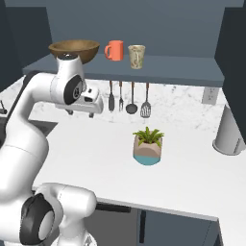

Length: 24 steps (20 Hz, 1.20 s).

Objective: Gather all objects into one cabinet and sort the glasses and bowls to opposite sides.

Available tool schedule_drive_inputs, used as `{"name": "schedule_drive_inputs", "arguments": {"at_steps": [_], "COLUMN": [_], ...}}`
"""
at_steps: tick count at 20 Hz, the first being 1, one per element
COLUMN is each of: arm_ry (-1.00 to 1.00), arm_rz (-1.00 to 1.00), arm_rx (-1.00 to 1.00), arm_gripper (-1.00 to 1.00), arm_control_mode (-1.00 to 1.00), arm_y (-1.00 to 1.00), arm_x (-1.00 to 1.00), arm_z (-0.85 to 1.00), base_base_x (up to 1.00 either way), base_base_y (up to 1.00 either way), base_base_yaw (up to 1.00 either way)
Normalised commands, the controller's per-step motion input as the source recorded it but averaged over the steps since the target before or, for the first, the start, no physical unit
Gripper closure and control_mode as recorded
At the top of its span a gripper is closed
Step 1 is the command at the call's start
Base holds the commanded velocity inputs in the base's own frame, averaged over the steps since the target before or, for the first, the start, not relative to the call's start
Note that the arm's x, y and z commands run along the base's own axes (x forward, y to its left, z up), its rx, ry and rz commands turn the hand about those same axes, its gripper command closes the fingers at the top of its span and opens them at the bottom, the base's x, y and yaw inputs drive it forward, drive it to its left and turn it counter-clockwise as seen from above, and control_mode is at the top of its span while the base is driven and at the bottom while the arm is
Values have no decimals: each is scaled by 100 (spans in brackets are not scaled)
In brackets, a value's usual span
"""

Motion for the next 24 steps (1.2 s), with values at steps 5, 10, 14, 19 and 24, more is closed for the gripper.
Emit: {"name": "schedule_drive_inputs", "arguments": {"at_steps": [5, 10, 14, 19, 24], "arm_ry": [-31, -30, -10, -5, -11], "arm_rz": [-3, -5, -2, 0, 0], "arm_rx": [-6, -8, -2, -1, -3], "arm_gripper": [-100, -100, -100, -100, -100], "arm_control_mode": [-100, -100, -100, -100, -100], "arm_y": [0, -1, -3, -1, 0], "arm_x": [-15, -20, -8, -2, -64], "arm_z": [48, 60, 26, 19, 30], "base_base_x": [0, 0, 0, 0, 0], "base_base_y": [0, 0, 0, 0, 0], "base_base_yaw": [0, 0, 0, 0, 0]}}
